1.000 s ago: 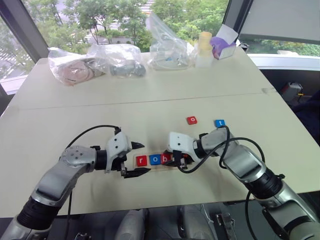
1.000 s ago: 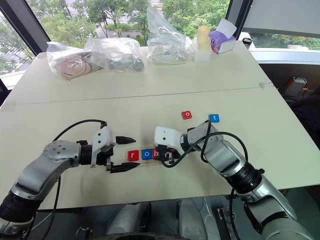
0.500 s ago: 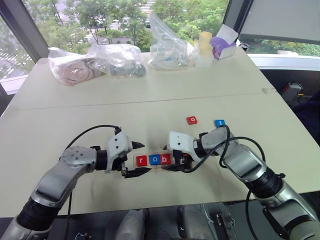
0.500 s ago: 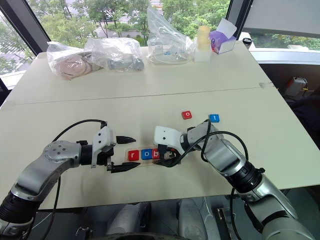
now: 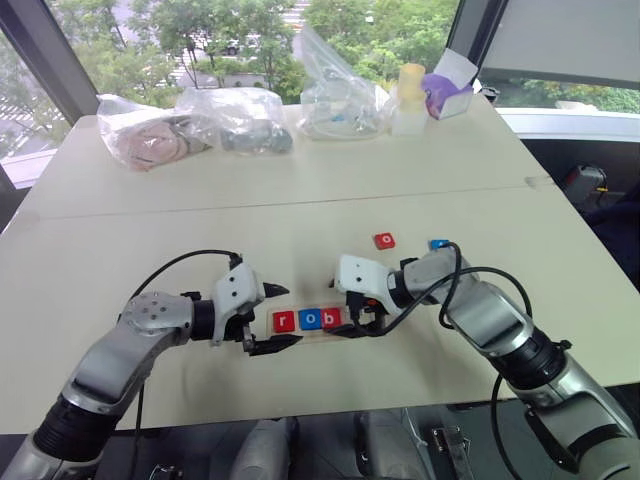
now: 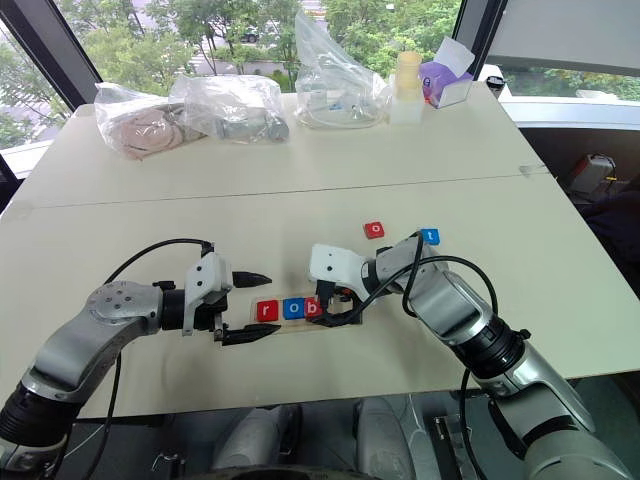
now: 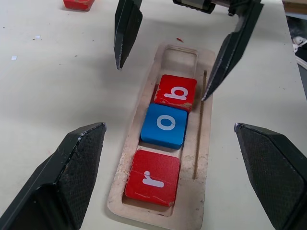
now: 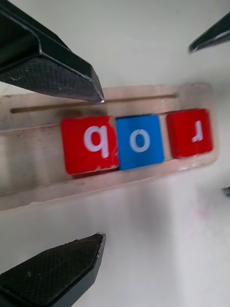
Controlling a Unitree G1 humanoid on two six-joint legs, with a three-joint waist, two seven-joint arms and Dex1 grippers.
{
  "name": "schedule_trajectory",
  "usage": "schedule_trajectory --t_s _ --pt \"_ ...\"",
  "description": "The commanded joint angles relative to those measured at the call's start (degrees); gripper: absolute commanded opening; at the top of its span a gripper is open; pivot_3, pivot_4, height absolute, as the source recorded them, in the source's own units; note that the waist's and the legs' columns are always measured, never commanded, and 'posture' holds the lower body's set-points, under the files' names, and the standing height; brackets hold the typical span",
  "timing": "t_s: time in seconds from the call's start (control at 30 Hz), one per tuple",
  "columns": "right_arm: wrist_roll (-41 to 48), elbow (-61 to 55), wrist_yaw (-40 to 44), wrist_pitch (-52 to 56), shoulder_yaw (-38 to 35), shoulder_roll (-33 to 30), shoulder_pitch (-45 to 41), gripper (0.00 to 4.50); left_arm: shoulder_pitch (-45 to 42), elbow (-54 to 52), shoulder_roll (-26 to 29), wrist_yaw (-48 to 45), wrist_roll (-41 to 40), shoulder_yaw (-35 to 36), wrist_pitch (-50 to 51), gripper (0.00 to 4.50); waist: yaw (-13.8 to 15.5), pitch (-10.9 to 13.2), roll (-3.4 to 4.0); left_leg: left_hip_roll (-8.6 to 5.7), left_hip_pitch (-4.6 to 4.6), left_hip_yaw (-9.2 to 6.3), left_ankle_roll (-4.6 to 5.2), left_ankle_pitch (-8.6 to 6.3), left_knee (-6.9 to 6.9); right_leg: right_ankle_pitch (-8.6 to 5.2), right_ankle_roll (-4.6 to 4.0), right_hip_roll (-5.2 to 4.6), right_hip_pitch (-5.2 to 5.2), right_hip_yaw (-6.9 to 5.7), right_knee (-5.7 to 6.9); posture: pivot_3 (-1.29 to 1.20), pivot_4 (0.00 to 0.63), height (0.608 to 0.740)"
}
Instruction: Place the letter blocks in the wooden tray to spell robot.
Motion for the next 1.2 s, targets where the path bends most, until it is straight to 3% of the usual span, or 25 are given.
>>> schedule_trajectory --t_s 0.03,0.33,0.67,1.2 --pt "0.3 0.1 -0.7 -1.5 -1.2 0.2 -1.5 4.45 -0.7 -2.3 0.1 0.3 -0.6 0.8 0.1 4.5 -0.1 0.0 0.0 0.0 0.0 0.0 0.0 0.0 0.0 0.0 0.0 0.0 0.0 0.0 0.0 0.0 0.15 0.74" --pt "1.5 -0.3 -1.0 -1.0 -1.9 0.4 -1.8 4.45 -0.9 -2.2 -0.1 0.6 -0.6 0.7 0.2 4.5 0.0 0.0 0.0 0.0 0.0 0.0 0.0 0.0 0.0 0.0 0.0 0.02 0.0 0.0 0.0 0.0 0.15 0.74" --pt "3.7 -0.3 -1.3 -0.3 -7.5 -4.7 -1.6 4.45 -1.1 -1.9 -0.5 0.5 -0.6 0.6 0.1 4.5 0.0 0.0 -0.01 0.0 -0.01 0.0 0.0 0.0 0.0 0.0 0.0 -0.01 0.02 -0.01 -0.01 0.0 0.15 0.74" --pt "2.1 2.4 -3.1 -3.3 -2.7 -2.4 0.8 4.45 -0.7 -1.9 -0.6 0.6 -0.4 0.9 -0.3 4.5 0.0 0.0 -0.03 0.0 -0.01 0.0 0.0 0.0 0.0 0.0 0.0 -0.01 0.01 0.0 -0.02 0.0 0.15 0.74"
